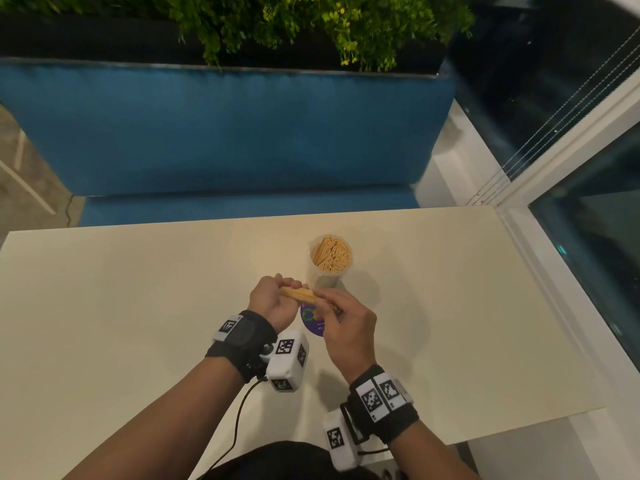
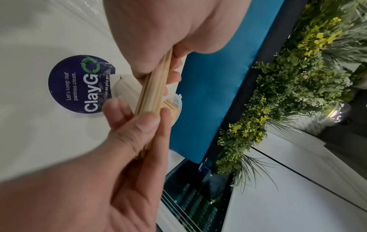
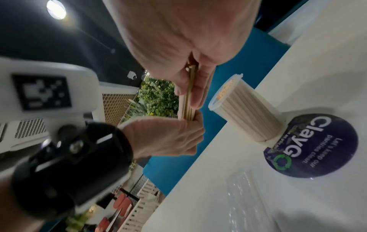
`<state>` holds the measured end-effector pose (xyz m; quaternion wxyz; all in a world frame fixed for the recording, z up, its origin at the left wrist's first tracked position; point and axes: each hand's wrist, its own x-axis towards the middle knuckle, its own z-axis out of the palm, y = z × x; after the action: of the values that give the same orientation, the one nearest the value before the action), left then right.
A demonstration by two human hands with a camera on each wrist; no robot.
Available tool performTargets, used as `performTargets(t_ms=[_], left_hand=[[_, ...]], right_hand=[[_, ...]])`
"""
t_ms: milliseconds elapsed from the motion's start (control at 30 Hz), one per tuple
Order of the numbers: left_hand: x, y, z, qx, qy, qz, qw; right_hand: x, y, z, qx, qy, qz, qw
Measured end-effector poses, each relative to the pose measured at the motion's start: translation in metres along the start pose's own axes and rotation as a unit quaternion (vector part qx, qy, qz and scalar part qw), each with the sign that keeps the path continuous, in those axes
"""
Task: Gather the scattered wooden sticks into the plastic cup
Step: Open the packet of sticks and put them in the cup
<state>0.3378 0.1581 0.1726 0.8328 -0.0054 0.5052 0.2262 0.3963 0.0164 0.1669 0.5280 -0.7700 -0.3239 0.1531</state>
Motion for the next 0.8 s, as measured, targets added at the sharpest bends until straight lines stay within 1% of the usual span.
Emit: performTargets(t_ms=[133,233,300,333,367,400,433,467,500,533,567,633,667,733,800], left_hand=[[-0.003,0.004,0.008,-0.006,-0.065,-0.028,0.997],[-0.005,0.009,0.013,0.019,-0.108,-0.001,0.994],[-0.001,0.011,0.017,0.067,-0.087,0.034,0.993],[0.003,0.01,0.019,0.126,-0.062,0.065,0.988],[0.009,0.008,0.02,0.217,-0.032,0.101,0.97],[0.015,0.006,0.021,0.327,-0.008,0.137,0.935],[0.021,0.004,0.021,0.439,0.0,0.17,0.882],[0.027,0.002,0.021,0.533,-0.007,0.196,0.823],[0.03,0.0,0.02,0.602,-0.021,0.215,0.769],[0.031,-0.001,0.02,0.646,-0.041,0.235,0.725],[0.03,-0.002,0.02,0.666,-0.06,0.252,0.699],[0.03,-0.005,0.022,0.681,-0.093,0.288,0.667],[0.03,-0.006,0.024,0.682,-0.104,0.304,0.657],[0.033,-0.007,0.024,0.68,-0.119,0.334,0.642],[0.039,-0.009,0.023,0.677,-0.119,0.346,0.638]], right_hand=[[0.026,-0.002,-0.018,0.066,0.004,0.101,0.993],[0.053,-0.002,-0.037,0.121,0.008,0.155,0.98],[0.072,-0.001,-0.05,0.144,0.015,0.163,0.976],[0.081,-0.001,-0.056,0.147,0.019,0.162,0.976],[0.089,-0.001,-0.061,0.147,0.023,0.163,0.975],[0.097,0.0,-0.064,0.137,0.026,0.165,0.976],[0.103,0.003,-0.066,0.124,0.026,0.171,0.977],[0.108,0.006,-0.066,0.104,0.021,0.176,0.979],[0.111,0.01,-0.066,0.085,0.013,0.182,0.98],[0.114,0.013,-0.065,0.061,0.004,0.188,0.98],[0.115,0.016,-0.064,0.034,-0.007,0.192,0.981],[0.118,0.016,-0.064,-0.033,-0.028,0.182,0.982],[0.121,0.014,-0.064,-0.063,-0.039,0.171,0.982],[0.13,0.007,-0.064,-0.106,-0.062,0.145,0.982],[0.141,-0.002,-0.059,-0.155,-0.089,0.11,0.978]])
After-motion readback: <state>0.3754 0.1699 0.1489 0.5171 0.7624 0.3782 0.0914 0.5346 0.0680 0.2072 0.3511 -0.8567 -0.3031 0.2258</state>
